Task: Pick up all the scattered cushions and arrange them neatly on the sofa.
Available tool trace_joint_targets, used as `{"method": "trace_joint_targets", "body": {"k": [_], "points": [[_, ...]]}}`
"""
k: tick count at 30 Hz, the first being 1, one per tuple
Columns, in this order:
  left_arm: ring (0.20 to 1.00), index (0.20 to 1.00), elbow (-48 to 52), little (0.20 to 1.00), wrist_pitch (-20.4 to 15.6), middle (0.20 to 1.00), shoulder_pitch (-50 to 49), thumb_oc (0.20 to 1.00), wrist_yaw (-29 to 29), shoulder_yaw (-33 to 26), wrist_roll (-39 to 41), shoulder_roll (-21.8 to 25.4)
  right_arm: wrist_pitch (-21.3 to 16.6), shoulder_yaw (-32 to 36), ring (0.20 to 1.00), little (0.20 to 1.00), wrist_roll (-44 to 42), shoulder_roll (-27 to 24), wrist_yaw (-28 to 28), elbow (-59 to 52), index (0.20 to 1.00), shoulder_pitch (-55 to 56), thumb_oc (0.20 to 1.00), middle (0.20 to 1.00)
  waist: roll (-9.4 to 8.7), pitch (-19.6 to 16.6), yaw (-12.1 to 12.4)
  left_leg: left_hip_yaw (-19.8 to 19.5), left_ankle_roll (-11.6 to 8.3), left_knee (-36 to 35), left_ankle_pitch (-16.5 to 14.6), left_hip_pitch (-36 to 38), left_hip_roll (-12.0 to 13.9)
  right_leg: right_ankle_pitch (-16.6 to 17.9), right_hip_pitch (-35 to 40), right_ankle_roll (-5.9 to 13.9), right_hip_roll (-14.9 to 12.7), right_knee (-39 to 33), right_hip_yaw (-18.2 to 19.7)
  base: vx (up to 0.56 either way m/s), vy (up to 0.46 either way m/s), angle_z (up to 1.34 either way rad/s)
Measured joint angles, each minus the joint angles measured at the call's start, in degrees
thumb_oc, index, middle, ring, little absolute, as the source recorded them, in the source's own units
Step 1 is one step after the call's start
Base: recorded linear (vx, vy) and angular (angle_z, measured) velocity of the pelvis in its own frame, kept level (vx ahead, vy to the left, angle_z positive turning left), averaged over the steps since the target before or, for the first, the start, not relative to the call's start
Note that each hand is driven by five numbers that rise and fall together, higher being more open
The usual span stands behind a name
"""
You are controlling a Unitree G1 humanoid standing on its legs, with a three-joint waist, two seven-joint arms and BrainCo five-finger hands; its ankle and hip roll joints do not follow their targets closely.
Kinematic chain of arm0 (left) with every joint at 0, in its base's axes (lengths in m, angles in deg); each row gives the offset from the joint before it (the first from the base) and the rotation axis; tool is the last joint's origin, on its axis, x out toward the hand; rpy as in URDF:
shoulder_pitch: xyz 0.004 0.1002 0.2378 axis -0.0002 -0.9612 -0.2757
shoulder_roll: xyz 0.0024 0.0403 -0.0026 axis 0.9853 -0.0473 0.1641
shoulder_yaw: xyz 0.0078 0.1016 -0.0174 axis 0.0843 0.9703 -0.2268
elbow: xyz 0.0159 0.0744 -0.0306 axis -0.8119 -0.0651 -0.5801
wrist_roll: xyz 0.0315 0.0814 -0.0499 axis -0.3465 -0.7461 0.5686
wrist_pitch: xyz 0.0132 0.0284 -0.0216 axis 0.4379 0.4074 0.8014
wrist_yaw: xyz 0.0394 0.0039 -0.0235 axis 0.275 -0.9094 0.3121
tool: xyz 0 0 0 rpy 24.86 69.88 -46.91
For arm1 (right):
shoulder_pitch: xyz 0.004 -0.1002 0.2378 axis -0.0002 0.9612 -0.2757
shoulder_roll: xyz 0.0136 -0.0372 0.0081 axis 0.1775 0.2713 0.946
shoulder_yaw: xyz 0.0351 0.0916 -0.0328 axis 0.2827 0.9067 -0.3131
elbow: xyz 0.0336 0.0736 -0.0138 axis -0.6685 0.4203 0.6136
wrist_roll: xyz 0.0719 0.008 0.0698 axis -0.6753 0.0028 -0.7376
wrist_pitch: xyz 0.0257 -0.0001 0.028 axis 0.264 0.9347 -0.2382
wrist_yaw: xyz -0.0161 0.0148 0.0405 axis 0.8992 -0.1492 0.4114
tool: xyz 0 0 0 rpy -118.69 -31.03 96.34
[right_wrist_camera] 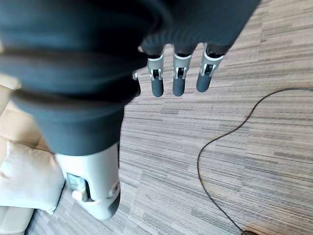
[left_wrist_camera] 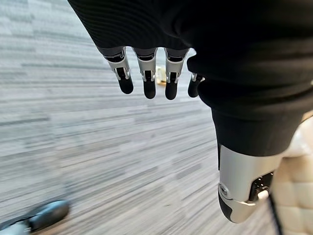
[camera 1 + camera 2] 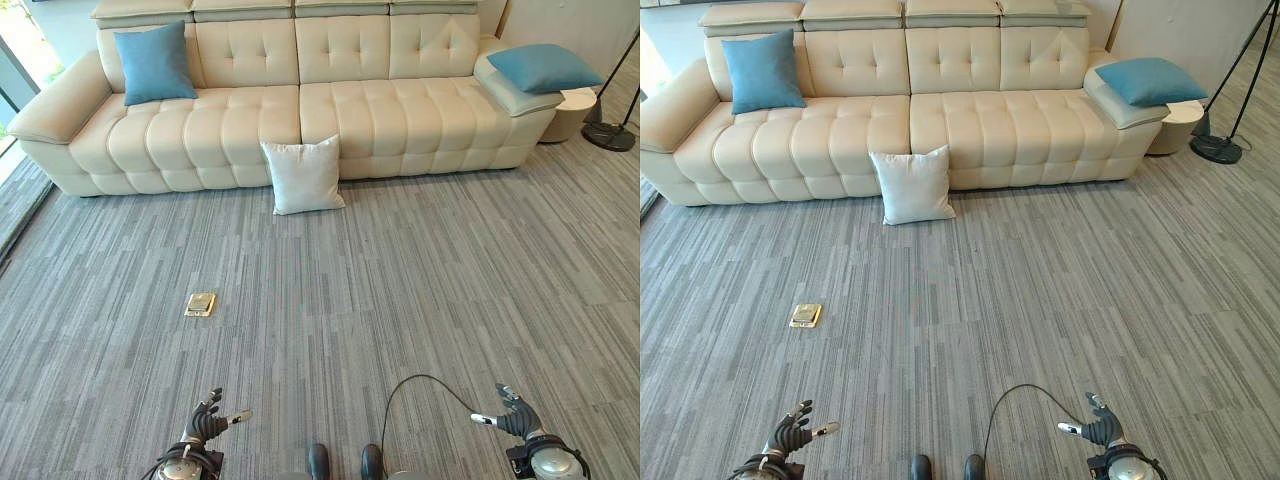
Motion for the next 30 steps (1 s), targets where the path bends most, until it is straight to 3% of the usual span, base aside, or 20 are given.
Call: {"method": "trace_joint_targets", "body": {"k": [14,23,26,28,29,30], "points": [[1.0,1.0,0.3,1.0,0.0,1.0,-1.1,1.0,0.3,-1.0,1.8,-0.2,0.1,2.5,1.0,1.0,-5.0,3.3,-0.1,0.3,1.0,0.1,1.0,1.0,-1.21,0.7,0.1,-0.1,-0.46,-0.4,-1.0,-1.1,-0.1,-0.8,-1.0,0.67,-0.1,0.0,0.0,0.02,0.015,0.0],[1.0,1.0,2.2,1.0,-0.1,1.0,0.2,1.0,1.3,-2.2,4.5,0.0,0.2,2.1,1.0,1.0,-6.9,4.5,0.2,0.3,1.0,-2.4,1.0,1.0,-3.33,2.2,0.8,1.1,0.65,0.1,-0.5,-4.6,-0.3,-0.1,-4.9,0.78,-0.3,0.3,0.6,0.02,0.087,-0.06],[1.0,1.0,2.3,1.0,-0.2,1.0,2.1,1.0,1.5,-2.2,6.1,0.1,0.2,2.0,1.0,1.0,-7.2,4.6,0.9,0.2,1.0,-5.2,1.0,1.0,-3.48,5.0,1.8,1.6,2.03,1.5,-1.9,-6.0,-0.3,-1.9,-8.9,2.05,-0.5,6.6,1.4,0.07,0.185,-0.17],[1.0,1.0,2.7,1.0,-0.2,1.0,3.3,1.0,1.9,-2.2,6.2,0.0,0.2,1.9,1.0,1.0,-7.7,4.4,0.9,0.0,1.0,-7.0,1.0,1.0,-2.05,7.5,1.7,1.4,3.39,2.4,-3.1,-5.8,0.4,-3.8,-14.5,4.56,-0.4,19.4,1.4,0.1,0.127,0.01],[1.0,1.0,2.9,1.0,-0.3,1.0,4.3,1.0,2.1,-1.9,6.2,0.0,0.2,1.8,1.0,1.0,-8.0,4.5,1.0,-0.8,1.0,-6.9,1.0,1.0,-1.71,8.3,1.2,0.5,4.79,3.9,-4.5,-5.6,0.2,-6.0,-18.9,6.85,-1.3,28.9,1.5,0.11,0.073,0.16],[1.0,1.0,3.0,1.0,-0.4,1.0,4.7,1.0,2.5,-1.8,6.2,0.2,0.2,1.6,1.0,1.0,-8.0,4.6,0.9,-1.4,1.0,-6.7,1.0,1.0,-2.25,8.6,1.6,0.2,4.66,4.8,-5.5,-5.4,-0.5,-7.7,-21.7,7.06,-2.2,35.0,1.8,0.26,0.056,0.39]]}}
